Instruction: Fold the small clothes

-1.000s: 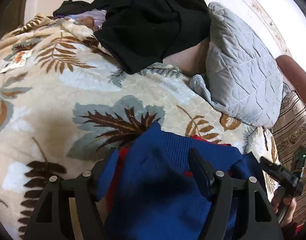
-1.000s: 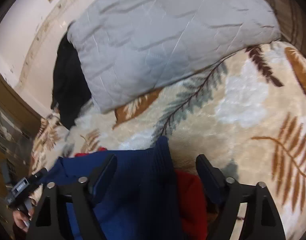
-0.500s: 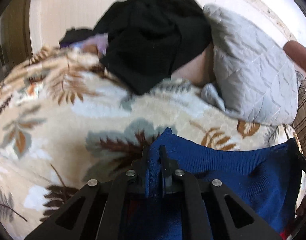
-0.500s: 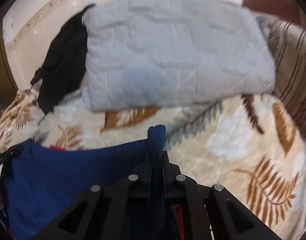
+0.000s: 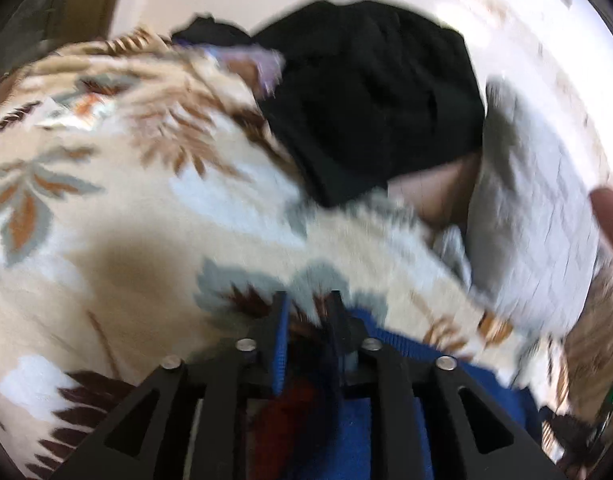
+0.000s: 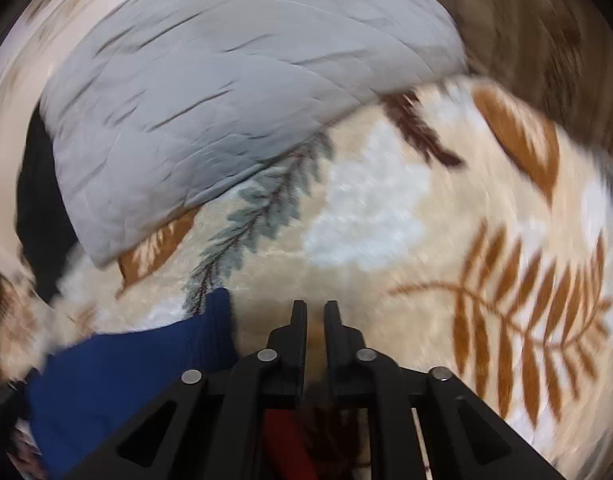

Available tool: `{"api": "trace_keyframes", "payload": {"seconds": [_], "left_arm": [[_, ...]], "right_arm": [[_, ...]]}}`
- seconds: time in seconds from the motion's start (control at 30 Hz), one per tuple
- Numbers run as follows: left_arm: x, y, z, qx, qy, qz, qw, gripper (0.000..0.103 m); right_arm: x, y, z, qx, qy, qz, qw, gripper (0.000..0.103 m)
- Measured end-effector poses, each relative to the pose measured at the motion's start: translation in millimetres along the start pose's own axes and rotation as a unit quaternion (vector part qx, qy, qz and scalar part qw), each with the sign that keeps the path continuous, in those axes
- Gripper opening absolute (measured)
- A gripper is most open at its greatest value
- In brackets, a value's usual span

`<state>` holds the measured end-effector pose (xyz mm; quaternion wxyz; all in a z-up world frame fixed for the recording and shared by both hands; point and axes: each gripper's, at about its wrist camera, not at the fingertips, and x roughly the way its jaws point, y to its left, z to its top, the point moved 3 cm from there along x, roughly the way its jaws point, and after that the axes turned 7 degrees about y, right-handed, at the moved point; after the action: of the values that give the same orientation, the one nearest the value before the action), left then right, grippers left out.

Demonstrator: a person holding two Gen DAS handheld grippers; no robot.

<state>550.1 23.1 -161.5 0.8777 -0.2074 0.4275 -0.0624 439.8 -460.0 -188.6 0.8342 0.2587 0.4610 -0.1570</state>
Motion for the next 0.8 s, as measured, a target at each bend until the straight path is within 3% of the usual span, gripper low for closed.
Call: {"api": "trace_keyframes", "payload": {"seconds": [0.1, 0.2, 0.27, 0.37, 0.47, 0.53, 0.6, 0.67, 0.8], "left_arm": [[-27.4, -11.4, 2.1, 0.031, -0.02, 0.02, 0.9991, 0.043], [-45.6, -30.3, -12.9, 0.091, 0.011, 0.048, 0.9947, 0.055], [-55.5, -41.0, -31.3, 0.126, 0.031, 0.059, 0.9898, 0.057], [-68.0, -42.5, -68.9, 0.15, 0.069, 0.078, 0.9832, 0.068], [-71.6, -40.9, -94.0, 0.154, 0.11, 0.085, 0.9782, 0.069], [-78.8, -41.7, -108.1, 0.166, 0.117, 0.09, 0.975, 0.069], [-88.2, -39.8, -118.3, 0.186, 0.105, 0.103, 0.9714, 0.07], [-90.0, -32.9, -124.3, 0.191, 0.105, 0.114, 0.9692, 0.072], [-76.5, -13.4, -129.4, 0.172, 0.126, 0.138, 0.9674, 0.072]], "right_arm": [[-22.7, 4.7, -3.3, -0.019, -0.012, 0.021, 1.0, 0.012], [-45.2, 20.6, -16.8, -0.051, -0.004, 0.049, 0.997, 0.012], [-53.7, 27.8, -28.7, -0.071, 0.004, 0.046, 0.996, 0.012], [-65.9, 28.1, -57.1, -0.092, 0.035, 0.052, 0.994, 0.012], [-70.3, 20.0, -78.4, -0.1, 0.066, 0.053, 0.991, 0.013], [-76.5, 11.1, -87.0, -0.094, 0.074, 0.066, 0.991, 0.013], [-82.3, -2.8, -92.0, -0.074, 0.076, 0.085, 0.991, 0.031], [-87.7, -14.3, -94.1, -0.057, 0.07, 0.099, 0.991, 0.073], [-98.3, -24.4, -86.8, -0.033, 0.042, 0.141, 0.989, 0.074]]}}
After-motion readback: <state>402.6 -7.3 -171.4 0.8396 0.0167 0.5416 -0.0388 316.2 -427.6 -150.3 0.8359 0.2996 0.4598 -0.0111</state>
